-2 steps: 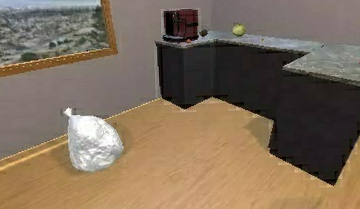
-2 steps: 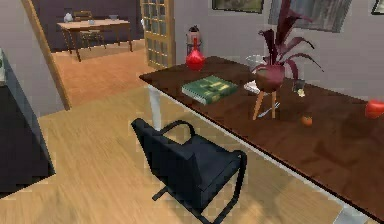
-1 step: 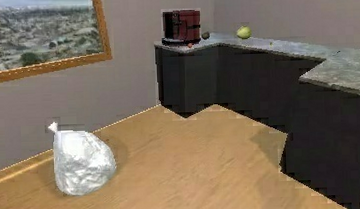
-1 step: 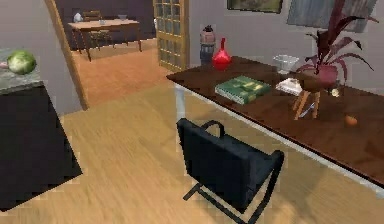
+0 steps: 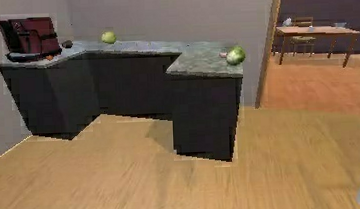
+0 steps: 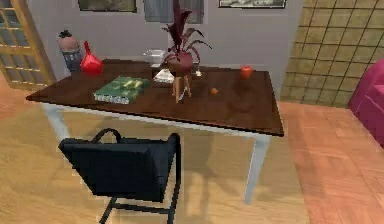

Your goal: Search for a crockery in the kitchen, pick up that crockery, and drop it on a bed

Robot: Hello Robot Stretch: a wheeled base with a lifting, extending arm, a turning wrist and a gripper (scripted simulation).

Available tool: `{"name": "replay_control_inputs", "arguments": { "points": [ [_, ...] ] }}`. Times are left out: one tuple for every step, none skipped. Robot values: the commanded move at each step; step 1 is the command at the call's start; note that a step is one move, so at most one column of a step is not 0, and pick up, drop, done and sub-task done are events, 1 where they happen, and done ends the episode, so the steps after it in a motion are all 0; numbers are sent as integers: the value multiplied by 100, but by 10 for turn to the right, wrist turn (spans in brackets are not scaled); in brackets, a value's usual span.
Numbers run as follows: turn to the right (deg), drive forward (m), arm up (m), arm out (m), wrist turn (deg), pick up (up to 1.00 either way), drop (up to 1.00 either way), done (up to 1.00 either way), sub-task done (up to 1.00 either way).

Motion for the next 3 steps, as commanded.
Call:
{"name": "replay_control_inputs", "arguments": {
  "points": [
    [0, 95, 0, 0, 0, 0, 0, 0, 0],
    [450, 0, 0, 0, 0, 0, 0, 0, 0],
    [180, 0, 0, 0, 0, 0, 0, 0, 0]
  ]
}}
